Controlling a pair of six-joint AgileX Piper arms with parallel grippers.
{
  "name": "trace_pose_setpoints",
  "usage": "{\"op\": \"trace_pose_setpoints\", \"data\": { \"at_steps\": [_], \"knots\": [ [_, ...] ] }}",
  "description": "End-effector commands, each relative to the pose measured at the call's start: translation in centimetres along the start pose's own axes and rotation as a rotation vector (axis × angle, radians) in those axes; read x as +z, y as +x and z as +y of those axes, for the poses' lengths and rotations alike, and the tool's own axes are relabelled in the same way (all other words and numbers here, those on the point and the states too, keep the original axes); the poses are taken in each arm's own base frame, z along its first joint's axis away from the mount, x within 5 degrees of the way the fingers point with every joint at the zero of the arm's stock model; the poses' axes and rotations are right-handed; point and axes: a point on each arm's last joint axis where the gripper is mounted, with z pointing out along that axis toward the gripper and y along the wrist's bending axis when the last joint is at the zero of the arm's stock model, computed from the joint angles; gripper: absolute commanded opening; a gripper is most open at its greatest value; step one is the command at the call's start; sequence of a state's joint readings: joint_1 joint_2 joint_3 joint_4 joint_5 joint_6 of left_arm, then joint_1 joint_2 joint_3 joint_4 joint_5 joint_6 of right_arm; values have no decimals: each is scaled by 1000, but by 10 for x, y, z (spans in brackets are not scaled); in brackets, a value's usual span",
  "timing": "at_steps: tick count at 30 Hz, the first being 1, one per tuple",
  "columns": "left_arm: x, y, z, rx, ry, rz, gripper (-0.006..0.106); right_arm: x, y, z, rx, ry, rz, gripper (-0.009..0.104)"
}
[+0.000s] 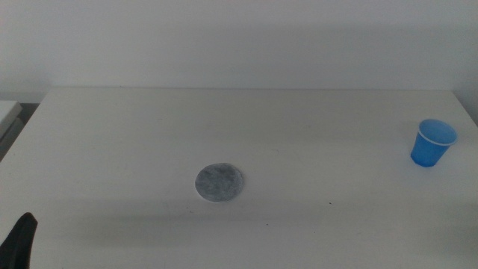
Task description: Place an empty cup on a cup mat.
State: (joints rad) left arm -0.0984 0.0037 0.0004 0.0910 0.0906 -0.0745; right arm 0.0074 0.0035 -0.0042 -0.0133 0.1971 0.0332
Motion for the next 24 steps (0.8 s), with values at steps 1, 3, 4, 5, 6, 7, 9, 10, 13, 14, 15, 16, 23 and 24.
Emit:
{"op": "trace_pose_setpoints", "data": {
  "at_steps": [1,3,4,5,6,7,9,10,13,14,15,16,23,24],
  "knots": [
    [0,-1,0,-5,2,-9,94,0,0,0,-6,7,-16,93],
    [0,-1,0,-5,2,-9,94,0,-3,-1,-23,9,-46,93],
    [0,-1,0,-5,2,-9,94,0,-4,-1,-23,9,-54,93],
    [0,-1,0,-5,2,-9,94,0,-4,0,-15,8,-60,93],
    [0,-1,0,-5,2,-9,94,-1,-9,0,-7,8,-75,93],
    [0,-1,0,-5,2,-9,94,-3,-16,0,7,7,-89,93],
    [0,-1,0,-5,2,-9,94,0,-29,0,24,7,-64,93],
    [0,-1,0,-5,2,-9,94,2,-37,0,32,8,-44,93],
    [0,-1,0,-5,2,-9,94,11,-65,0,55,13,29,93],
    [0,-1,0,-5,2,-9,94,14,-77,1,67,16,55,93],
    [0,-1,0,-5,2,-9,94,19,-88,1,90,18,98,93],
    [0,-1,0,-5,2,-9,94,24,-99,1,108,21,152,93],
    [0,-1,0,-5,2,-9,94,57,-159,4,133,29,496,93],
    [0,-1,0,-5,2,-9,94,63,-166,4,132,28,481,93]
  ]
}}
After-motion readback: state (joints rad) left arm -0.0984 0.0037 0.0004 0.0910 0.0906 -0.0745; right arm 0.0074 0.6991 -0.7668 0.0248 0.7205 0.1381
